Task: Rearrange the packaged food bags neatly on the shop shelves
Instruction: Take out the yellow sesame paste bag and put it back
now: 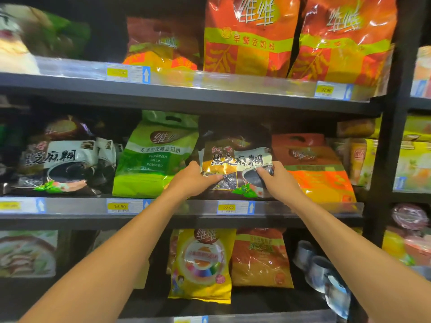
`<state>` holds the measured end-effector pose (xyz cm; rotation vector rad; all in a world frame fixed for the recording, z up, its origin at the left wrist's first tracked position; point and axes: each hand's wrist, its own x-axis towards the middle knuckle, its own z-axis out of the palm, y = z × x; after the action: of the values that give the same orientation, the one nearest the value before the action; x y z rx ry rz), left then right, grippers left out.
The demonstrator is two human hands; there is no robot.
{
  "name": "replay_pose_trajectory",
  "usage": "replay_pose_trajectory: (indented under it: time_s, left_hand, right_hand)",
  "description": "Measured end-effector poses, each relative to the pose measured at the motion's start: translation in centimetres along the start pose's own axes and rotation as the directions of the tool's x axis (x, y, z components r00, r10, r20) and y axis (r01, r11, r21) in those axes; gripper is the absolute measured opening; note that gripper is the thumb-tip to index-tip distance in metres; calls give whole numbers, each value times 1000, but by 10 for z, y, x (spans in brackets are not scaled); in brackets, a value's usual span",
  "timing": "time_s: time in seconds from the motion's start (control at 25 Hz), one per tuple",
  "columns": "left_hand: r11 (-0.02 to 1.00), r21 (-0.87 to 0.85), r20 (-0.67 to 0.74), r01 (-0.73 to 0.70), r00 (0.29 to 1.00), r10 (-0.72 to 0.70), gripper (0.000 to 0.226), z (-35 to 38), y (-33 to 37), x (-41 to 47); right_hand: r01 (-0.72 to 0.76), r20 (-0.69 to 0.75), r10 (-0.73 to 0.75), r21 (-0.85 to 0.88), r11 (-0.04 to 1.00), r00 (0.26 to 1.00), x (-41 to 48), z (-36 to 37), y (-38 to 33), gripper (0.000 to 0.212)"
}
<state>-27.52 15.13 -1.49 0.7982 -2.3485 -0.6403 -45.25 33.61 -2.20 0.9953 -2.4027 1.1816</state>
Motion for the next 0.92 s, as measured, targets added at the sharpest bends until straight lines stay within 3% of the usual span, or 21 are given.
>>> replay_pose_trajectory:
  time_s: [0.2, 0.36, 0.6, 0.68, 0.92]
  left_hand:
    - [935, -356, -29, -2, 1000, -9, 58, -14, 22, -3]
    - [792, -597, 120, 124, 991, -65, 54, -25, 37, -35]
    - [701, -686, 207, 193, 976, -66, 40, -22, 31, -82]
    - [728, -668, 149, 153, 986, -70, 37, -19, 26, -97]
    - [704, -708, -57, -57, 998, 25, 25, -22, -3, -142]
  right_hand:
    - [22, -56, -11, 198, 980, 998, 9, -25, -18, 48]
    - [15, -53, -2, 245, 970, 999, -7, -42, -24, 38]
    - [3, -17, 3, 338, 941, 1000, -56, -52, -18, 35]
    - [7, -13, -3, 410, 912, 1000, -74, -49, -15, 28]
    - [-109, 167, -2, 653, 749, 986, -118, -40, -14, 45]
